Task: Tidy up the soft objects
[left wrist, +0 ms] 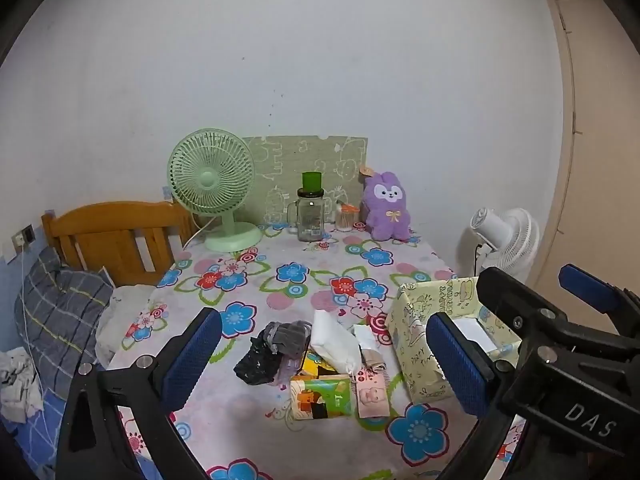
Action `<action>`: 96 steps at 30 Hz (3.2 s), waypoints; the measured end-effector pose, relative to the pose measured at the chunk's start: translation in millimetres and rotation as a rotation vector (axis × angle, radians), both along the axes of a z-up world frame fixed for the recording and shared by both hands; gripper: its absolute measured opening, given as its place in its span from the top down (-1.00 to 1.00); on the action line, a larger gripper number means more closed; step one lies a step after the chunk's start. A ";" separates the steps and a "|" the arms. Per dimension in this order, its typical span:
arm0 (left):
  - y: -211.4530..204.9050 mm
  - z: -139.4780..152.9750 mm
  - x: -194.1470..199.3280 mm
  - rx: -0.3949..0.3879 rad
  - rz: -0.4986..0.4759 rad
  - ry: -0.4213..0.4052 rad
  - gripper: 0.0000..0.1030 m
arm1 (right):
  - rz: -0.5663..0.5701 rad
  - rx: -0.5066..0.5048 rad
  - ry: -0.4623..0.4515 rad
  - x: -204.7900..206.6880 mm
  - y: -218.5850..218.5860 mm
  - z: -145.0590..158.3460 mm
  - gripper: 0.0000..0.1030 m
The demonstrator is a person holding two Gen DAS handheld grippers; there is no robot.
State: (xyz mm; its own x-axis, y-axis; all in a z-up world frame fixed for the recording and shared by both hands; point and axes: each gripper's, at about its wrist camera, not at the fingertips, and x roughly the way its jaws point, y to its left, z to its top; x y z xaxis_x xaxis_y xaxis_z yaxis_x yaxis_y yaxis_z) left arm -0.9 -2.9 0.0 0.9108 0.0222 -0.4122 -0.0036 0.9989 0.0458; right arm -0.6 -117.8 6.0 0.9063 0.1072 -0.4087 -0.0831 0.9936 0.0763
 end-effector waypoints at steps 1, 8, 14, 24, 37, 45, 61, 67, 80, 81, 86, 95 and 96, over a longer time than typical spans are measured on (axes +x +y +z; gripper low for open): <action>-2.1 -0.1 -0.6 0.003 0.007 0.000 -0.99 | 0.001 -0.001 0.005 -0.4 -0.3 0.1 -0.91; 2.2 4.6 1.1 -0.053 -0.014 0.022 -0.99 | -0.002 -0.029 0.021 -2.2 1.1 1.6 -0.91; 8.4 3.4 6.1 -0.064 -0.013 0.033 -0.99 | -0.010 -0.038 0.032 -1.0 6.9 -0.3 -0.91; 8.9 -2.0 10.3 -0.070 -0.020 0.039 -0.99 | -0.019 -0.040 0.043 2.7 9.8 0.2 -0.91; 7.8 -1.8 11.4 -0.066 -0.019 0.037 -0.99 | -0.023 -0.039 0.042 3.8 9.6 0.5 -0.91; 8.9 -1.6 11.2 -0.067 -0.022 0.037 -0.99 | -0.023 -0.038 0.043 3.5 9.6 0.4 -0.91; 8.9 -2.3 11.0 -0.067 -0.021 0.037 -0.99 | -0.023 -0.039 0.043 3.6 9.8 -0.1 -0.91; 11.1 -1.1 11.4 -0.066 -0.020 0.034 -0.99 | -0.023 -0.039 0.042 3.5 9.9 -0.3 -0.91; 15.6 1.5 13.2 -0.068 -0.017 0.034 -0.99 | -0.022 -0.040 0.042 3.5 9.7 -0.3 -0.91; 15.3 1.3 12.9 -0.067 -0.017 0.034 -0.99 | -0.022 -0.039 0.042 3.5 9.8 -0.5 -0.91; 17.7 1.8 14.7 -0.060 -0.012 0.029 -0.98 | -0.022 -0.039 0.042 3.3 9.6 -0.5 -0.91; 15.2 -3.6 16.1 -0.052 -0.002 0.028 -0.93 | -0.014 -0.047 0.035 10.2 16.8 -5.4 -0.91; 15.2 -5.1 16.9 -0.053 -0.002 0.032 -0.90 | -0.010 -0.044 0.037 11.4 17.5 -6.3 -0.91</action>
State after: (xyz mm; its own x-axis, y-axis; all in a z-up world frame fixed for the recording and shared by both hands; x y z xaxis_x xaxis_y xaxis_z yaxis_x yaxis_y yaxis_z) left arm 16.0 12.3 -5.0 0.8973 -0.0027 -0.4414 -0.0007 1.0000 -0.0075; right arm 10.8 -100.3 -0.3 0.8915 0.0791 -0.4461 -0.0708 0.9969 0.0353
